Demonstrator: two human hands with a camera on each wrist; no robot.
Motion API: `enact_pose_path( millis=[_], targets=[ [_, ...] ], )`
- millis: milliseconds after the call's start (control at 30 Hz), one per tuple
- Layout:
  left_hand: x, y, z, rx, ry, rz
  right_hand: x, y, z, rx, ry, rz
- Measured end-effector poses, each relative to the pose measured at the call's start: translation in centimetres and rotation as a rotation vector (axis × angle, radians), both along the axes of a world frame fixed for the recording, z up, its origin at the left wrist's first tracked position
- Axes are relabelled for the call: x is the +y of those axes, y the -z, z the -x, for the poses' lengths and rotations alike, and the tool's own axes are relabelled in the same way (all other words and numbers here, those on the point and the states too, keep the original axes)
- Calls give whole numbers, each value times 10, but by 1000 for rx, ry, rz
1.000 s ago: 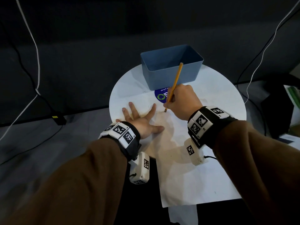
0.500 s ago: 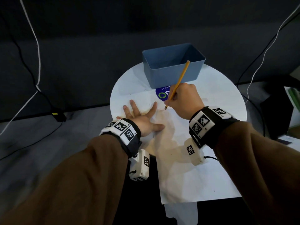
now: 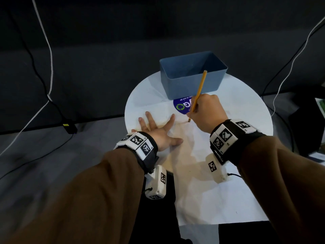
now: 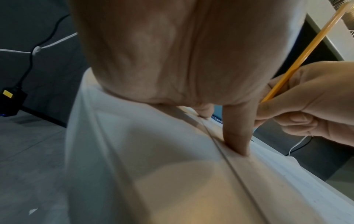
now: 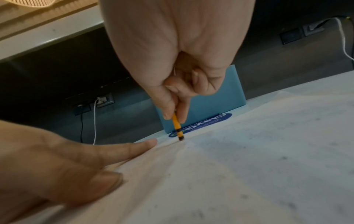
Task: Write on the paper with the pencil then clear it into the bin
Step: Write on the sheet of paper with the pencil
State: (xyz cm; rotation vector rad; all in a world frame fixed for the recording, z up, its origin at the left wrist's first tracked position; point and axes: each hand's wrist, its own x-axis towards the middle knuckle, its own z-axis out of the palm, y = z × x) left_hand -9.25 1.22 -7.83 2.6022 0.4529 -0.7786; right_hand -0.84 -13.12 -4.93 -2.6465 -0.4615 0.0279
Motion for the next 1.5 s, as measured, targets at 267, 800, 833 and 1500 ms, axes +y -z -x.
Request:
enact_pose_path(
  millis=[267,800,833,1500],
  targets=[
    [0,-2,-2,2,7,1,-1,5,-1,-9,-6,-28],
    [1,-1,-2,7,10,1,3,7,4,-9,-27,-41],
    [1,-1,-2,6,8,3,2,6,2,-23,-3,-39],
    [2,-1,-1,-1,4,11,-3,-2,5,2,-20,-45]
  ],
)
